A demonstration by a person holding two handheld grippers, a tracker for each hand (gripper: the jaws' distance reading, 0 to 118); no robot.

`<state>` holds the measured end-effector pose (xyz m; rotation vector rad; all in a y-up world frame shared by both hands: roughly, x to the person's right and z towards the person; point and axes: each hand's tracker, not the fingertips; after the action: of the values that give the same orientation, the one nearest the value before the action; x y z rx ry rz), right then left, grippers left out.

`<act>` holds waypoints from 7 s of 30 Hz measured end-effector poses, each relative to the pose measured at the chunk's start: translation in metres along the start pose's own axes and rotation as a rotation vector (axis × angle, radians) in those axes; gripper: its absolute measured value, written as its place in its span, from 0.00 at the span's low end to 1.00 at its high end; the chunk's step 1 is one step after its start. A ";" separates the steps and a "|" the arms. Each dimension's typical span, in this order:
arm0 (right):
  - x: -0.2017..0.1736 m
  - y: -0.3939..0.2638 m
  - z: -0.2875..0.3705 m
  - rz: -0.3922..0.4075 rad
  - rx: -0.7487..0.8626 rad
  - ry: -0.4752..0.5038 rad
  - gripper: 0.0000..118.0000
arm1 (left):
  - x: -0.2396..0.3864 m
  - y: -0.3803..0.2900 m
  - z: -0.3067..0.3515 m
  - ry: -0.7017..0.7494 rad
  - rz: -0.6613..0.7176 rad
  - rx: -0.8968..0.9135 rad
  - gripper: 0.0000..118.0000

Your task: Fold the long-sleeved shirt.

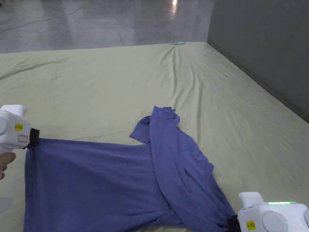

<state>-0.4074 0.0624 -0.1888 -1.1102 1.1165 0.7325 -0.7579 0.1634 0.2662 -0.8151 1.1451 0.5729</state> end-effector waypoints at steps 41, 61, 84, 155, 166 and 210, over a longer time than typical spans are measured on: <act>-0.078 0.506 0.404 0.308 0.874 -0.513 0.00 | -0.076 0.330 0.218 -0.012 0.296 0.528 0.00; 0.041 0.283 0.055 0.168 0.364 -0.114 0.00 | -0.050 0.034 -0.017 -0.143 0.226 -0.069 0.00; 0.101 -0.012 0.023 -0.010 0.061 0.053 0.00 | -0.080 -0.232 0.065 -0.297 0.355 -0.235 0.00; -0.117 0.299 -0.118 0.230 -0.068 -0.037 0.00 | 0.019 -0.241 0.113 -0.242 0.362 -0.074 0.00; -0.096 0.290 -0.036 0.271 0.083 -0.009 0.00 | 0.026 -0.239 0.130 -0.258 0.349 -0.045 0.00; -0.061 -0.028 0.132 0.300 0.187 0.233 0.00 | 0.005 -0.290 0.143 -0.207 0.422 -0.103 0.00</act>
<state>-0.3586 0.1825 -0.1168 -0.8945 1.5408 0.7244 -0.4555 0.1073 0.3654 -0.5847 1.1062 1.0491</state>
